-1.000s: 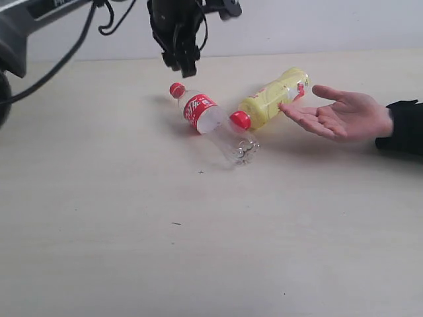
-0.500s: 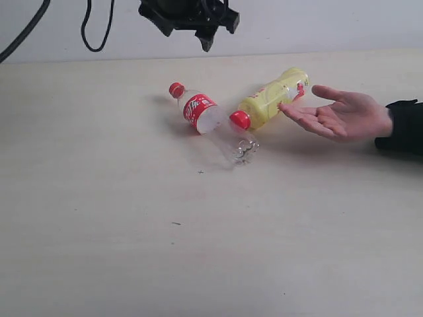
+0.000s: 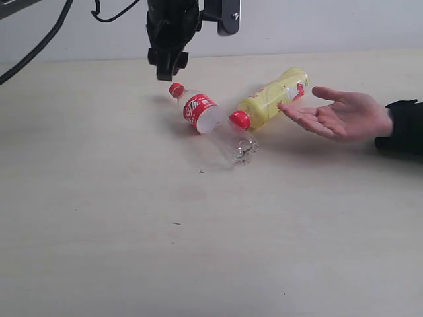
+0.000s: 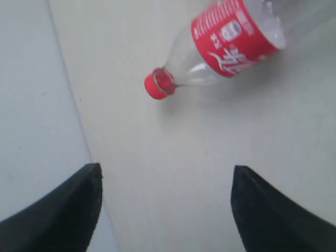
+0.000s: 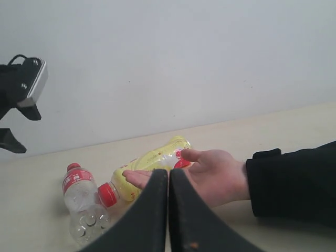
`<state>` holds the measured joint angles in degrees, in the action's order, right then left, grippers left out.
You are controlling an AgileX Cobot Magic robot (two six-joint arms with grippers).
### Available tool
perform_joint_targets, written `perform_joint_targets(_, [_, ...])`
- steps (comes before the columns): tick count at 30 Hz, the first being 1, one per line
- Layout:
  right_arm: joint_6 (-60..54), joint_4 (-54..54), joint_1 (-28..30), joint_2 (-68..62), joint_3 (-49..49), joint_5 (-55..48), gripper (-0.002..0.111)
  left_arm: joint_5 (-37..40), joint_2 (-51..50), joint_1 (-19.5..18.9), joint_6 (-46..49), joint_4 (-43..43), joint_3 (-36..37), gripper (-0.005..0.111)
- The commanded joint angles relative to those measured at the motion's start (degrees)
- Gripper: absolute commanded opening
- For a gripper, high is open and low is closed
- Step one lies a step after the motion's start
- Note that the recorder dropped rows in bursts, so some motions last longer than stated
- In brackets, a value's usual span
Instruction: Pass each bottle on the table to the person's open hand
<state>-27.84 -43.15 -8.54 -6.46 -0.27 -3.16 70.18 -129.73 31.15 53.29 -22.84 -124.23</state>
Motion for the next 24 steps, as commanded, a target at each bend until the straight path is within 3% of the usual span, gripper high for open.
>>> perform_joint_targets(1, [-0.07, 0.12, 0.21, 0.41, 0.27, 0.74, 0.001, -0.22, -0.94, -0.03, 5.65, -2.08, 2.39, 0.067])
perform_joint_targets(18, [-0.05, 0.12, 0.21, 0.41, 0.27, -0.32, 0.001, -0.25, -2.8, -0.21, 6.27, 3.1, 2.37, 0.067])
perform_joint_targets(24, [-0.22, 0.12, 0.21, 0.41, 0.27, -0.32, 0.001, -3.46, -2.8, -1.29, 8.19, 8.95, 2.37, 0.067])
